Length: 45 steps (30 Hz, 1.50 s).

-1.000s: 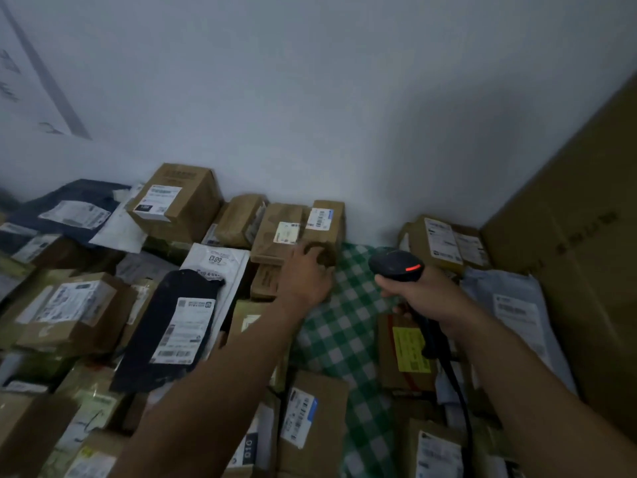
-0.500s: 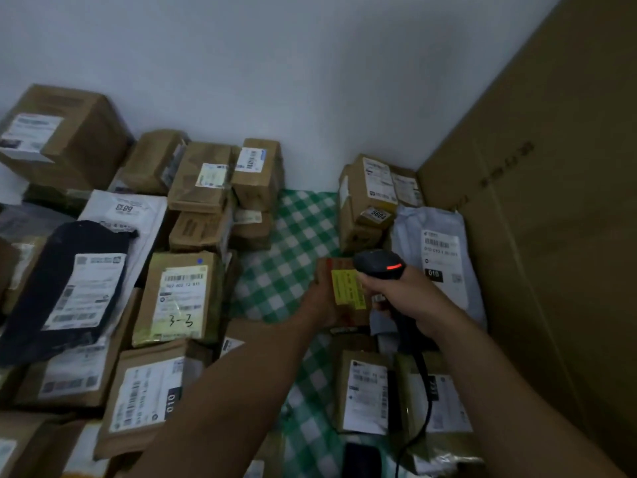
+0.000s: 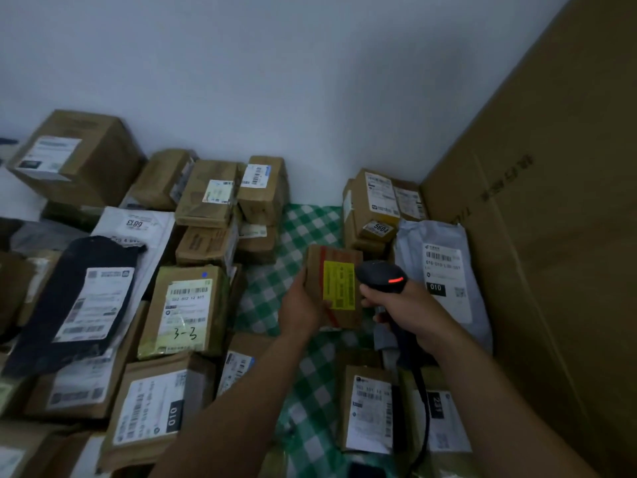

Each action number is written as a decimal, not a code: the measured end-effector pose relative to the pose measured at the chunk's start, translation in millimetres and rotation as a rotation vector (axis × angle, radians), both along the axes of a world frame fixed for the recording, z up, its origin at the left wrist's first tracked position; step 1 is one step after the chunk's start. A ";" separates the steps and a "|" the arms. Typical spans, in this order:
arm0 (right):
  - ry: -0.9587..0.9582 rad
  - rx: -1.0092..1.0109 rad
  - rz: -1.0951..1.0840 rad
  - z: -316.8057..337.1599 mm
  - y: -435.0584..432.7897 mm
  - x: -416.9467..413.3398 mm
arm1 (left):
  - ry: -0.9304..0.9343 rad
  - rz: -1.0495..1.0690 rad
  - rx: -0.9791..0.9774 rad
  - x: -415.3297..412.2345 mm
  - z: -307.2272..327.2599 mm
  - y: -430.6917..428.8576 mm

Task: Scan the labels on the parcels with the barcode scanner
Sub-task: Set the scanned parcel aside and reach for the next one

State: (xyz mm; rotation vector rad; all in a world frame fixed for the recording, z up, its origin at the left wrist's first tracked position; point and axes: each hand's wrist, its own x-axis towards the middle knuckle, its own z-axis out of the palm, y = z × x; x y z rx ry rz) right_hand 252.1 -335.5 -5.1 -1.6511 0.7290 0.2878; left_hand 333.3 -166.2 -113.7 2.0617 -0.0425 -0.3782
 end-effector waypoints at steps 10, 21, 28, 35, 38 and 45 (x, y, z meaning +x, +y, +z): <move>-0.316 -0.064 -0.210 42.6 31.1 -23.1 | -0.108 -0.291 -0.283 -23.3 121.8 102.8; -0.485 0.131 -0.177 75.0 72.1 -62.2 | -0.043 -0.574 -0.210 -59.6 188.8 174.5; -0.485 0.139 -0.121 73.9 91.8 -82.2 | -0.205 -0.230 -0.091 -72.3 179.6 185.6; -0.434 0.175 -0.284 69.6 89.4 -82.6 | 0.129 0.010 -0.529 -128.4 158.5 163.9; -0.412 0.147 -0.284 67.0 86.2 -82.4 | 0.106 0.014 -0.610 -129.0 151.2 161.7; -0.390 0.049 -0.264 72.4 80.5 -87.5 | -0.145 0.124 -0.484 -106.1 143.3 151.2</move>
